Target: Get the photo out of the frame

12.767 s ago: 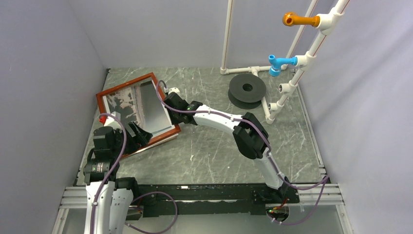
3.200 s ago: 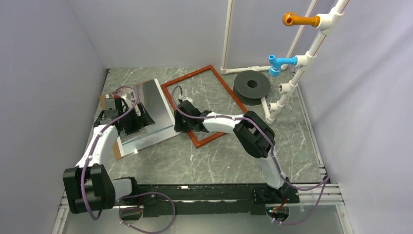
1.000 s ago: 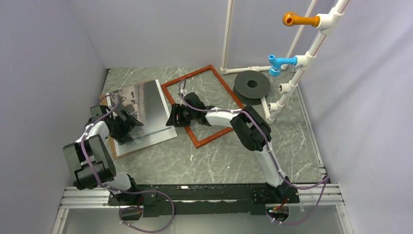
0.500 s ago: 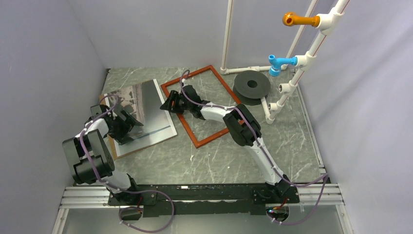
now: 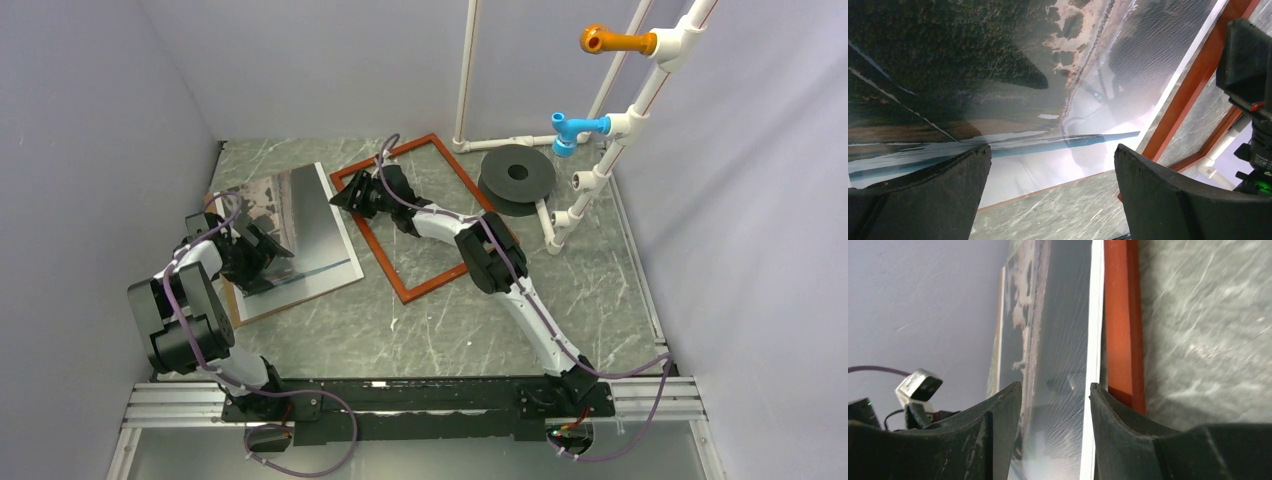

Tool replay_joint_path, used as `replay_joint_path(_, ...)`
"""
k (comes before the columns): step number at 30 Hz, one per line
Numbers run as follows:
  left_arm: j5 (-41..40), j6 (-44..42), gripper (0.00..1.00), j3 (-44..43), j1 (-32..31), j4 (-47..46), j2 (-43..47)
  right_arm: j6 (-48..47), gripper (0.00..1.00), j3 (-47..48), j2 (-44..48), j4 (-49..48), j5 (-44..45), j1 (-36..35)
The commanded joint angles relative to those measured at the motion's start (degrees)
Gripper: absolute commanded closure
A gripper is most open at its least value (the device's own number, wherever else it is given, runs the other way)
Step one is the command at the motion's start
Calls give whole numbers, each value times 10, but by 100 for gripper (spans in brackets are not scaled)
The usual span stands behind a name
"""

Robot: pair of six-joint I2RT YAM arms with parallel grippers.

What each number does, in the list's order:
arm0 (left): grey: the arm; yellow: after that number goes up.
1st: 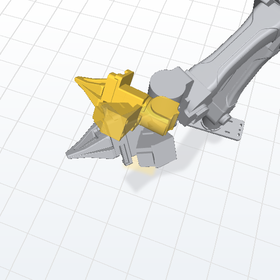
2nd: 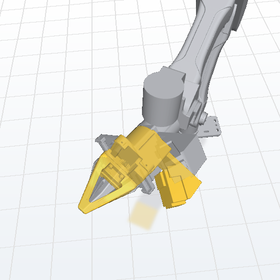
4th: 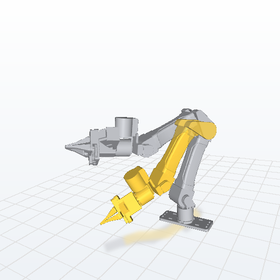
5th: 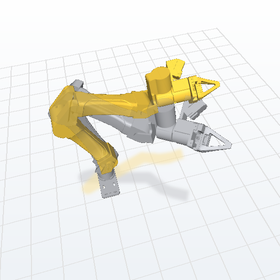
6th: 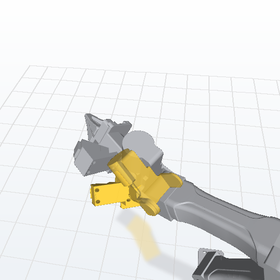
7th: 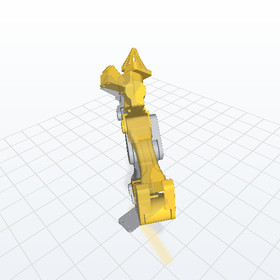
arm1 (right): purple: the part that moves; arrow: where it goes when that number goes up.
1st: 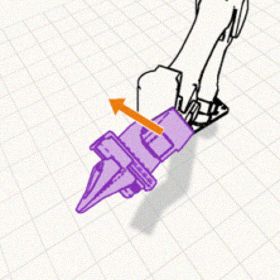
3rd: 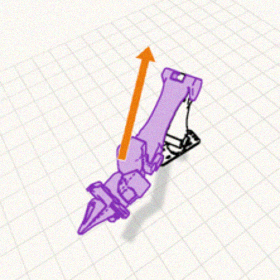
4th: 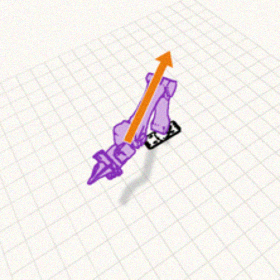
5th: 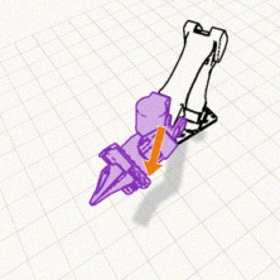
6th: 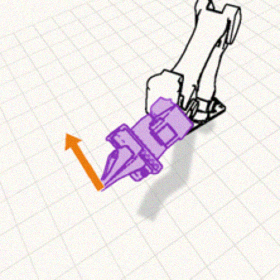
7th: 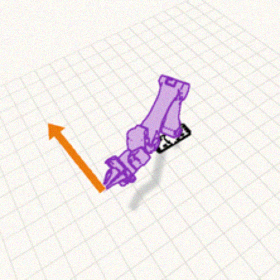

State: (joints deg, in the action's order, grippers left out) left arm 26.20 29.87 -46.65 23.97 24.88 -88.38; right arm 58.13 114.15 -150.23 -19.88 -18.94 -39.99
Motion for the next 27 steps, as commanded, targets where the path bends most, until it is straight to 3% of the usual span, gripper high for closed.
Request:
replay_joint_path(1, -44, -39, 1, 5, 5, 5, -12, -67, 45, 56, -14, 115, 63, -7)
replay_joint_path(9, 19, -69, 1, 13, 4, -29, 81, -217, 38, 6, 72, 252, 81, -25)
replay_joint_path(15, -74, -79, 1, -35, 7, 25, 126, -317, 25, -31, 131, 341, 91, -55)
replay_joint_path(21, -198, -124, 1, -112, 25, 78, 61, -364, 16, -44, 148, 382, 152, -74)
replay_joint_path(27, -222, -155, 1, -170, 67, 112, -25, -376, 15, -26, 128, 400, 188, -91)
